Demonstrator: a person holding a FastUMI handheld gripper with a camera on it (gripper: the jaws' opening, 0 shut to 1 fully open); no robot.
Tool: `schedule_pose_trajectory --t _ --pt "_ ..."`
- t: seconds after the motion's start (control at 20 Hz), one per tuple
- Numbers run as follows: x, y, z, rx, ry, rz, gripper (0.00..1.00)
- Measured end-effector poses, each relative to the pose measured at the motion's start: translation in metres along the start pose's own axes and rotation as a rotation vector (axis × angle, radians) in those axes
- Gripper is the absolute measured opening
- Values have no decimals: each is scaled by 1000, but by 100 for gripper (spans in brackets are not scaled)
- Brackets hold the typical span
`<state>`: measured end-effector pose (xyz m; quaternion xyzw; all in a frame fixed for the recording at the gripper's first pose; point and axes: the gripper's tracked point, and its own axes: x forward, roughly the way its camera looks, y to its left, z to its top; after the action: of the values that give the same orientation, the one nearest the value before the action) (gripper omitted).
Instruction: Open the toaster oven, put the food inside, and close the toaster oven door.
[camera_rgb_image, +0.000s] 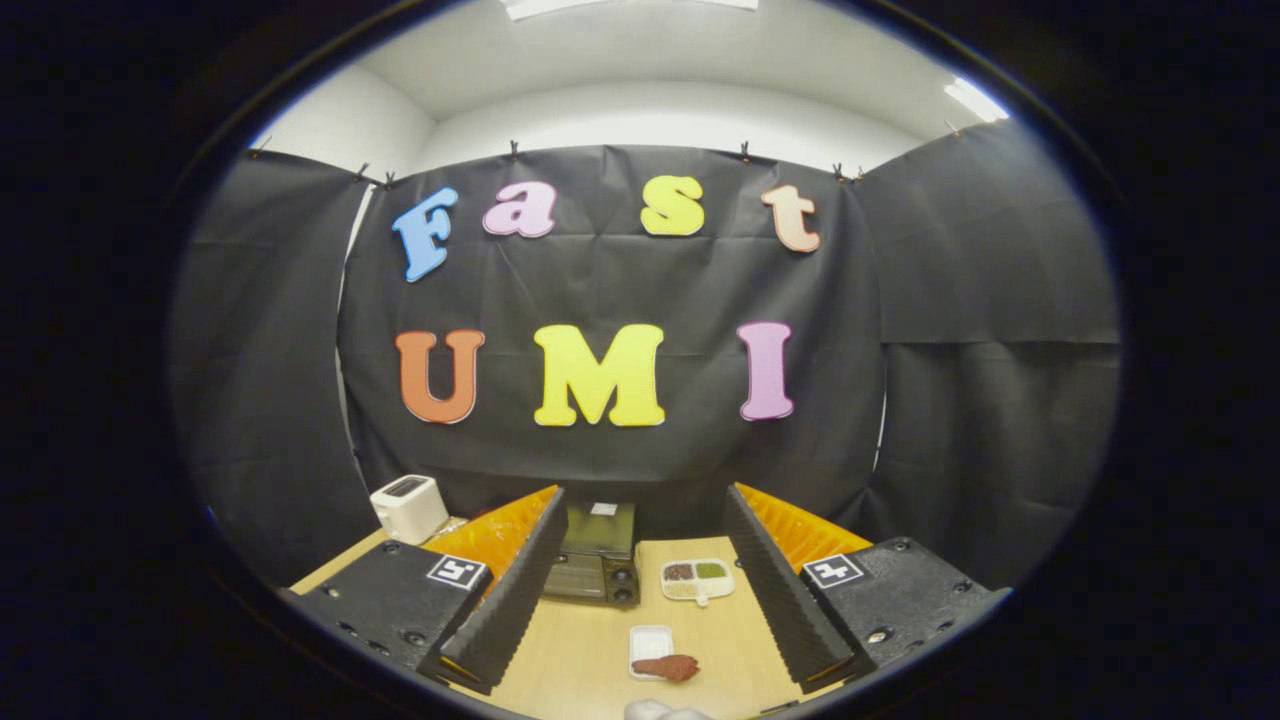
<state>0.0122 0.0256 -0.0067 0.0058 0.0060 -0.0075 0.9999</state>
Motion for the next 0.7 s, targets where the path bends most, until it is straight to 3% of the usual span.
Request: schedule_pose_trajectory --t 0.35,0.7 --pt "46 61 -28 -25 -5 9 100" --pt "133 152 -100 1 75 94 100"
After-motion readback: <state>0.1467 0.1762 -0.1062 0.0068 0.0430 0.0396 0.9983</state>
